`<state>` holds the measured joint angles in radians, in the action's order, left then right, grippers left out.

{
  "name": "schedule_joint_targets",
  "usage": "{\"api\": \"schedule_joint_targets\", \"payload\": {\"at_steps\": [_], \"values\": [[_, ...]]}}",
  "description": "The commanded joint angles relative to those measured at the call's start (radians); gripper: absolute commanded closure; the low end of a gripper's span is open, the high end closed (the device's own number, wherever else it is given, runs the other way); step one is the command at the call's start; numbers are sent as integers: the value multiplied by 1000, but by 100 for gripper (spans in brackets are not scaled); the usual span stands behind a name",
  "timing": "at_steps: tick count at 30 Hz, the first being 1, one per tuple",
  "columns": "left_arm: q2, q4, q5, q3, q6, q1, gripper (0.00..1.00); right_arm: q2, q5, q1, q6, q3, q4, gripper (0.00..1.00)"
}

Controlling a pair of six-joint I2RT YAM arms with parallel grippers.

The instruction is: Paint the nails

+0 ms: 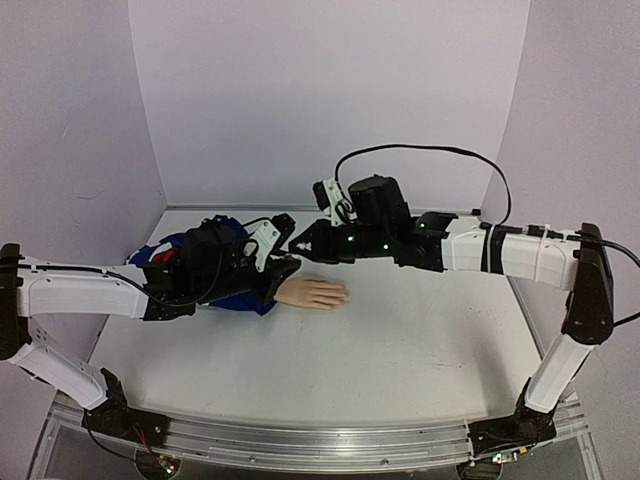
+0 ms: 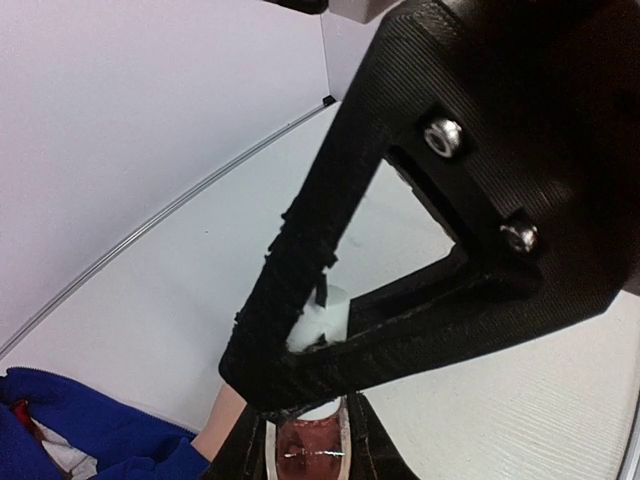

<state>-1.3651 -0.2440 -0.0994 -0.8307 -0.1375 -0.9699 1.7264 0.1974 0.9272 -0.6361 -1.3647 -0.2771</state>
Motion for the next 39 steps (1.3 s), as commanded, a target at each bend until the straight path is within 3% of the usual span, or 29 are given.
{"api": "schedule_joint_targets", "payload": {"at_steps": [1,3,6,7,9,11,13,15,20,23,24,27,30,36,39], "values": [[16,-72,6,-48,43,-4,100,6,45,-6,-24,-3,-67,100],[40,-72,132,-41,66,8,100,15,130,-16,19,-14,-76,100],[72,-74,576,-31,125,95,100,0,330,-41,189,0,-90,100],[72,-77,733,-37,156,122,100,-9,444,-49,277,10,-98,100],[60,-83,1037,-59,178,151,100,-18,835,-51,446,16,-95,100],[40,-83,1287,-89,184,155,100,-14,1111,-52,484,6,-87,100],[16,-83,1422,-126,219,155,100,4,1200,-53,469,-23,-60,100],[4,-83,1466,-138,229,155,100,-5,1194,-53,480,-13,-52,100],[23,-84,1332,-113,169,155,100,-48,1033,-55,494,17,-42,100],[38,-81,1146,-90,140,155,100,-114,774,-75,477,50,-28,100],[47,-80,1058,-76,110,155,100,-132,686,-82,460,55,-25,96],[79,-77,740,-33,49,139,100,-180,405,-93,399,73,7,63],[94,-75,495,-9,-14,109,100,-203,251,-94,336,75,47,40],[69,-72,169,-16,-120,30,100,-189,165,-70,197,35,64,31],[54,-72,112,-27,-124,18,100,-171,74,-38,171,-8,110,32]]}}
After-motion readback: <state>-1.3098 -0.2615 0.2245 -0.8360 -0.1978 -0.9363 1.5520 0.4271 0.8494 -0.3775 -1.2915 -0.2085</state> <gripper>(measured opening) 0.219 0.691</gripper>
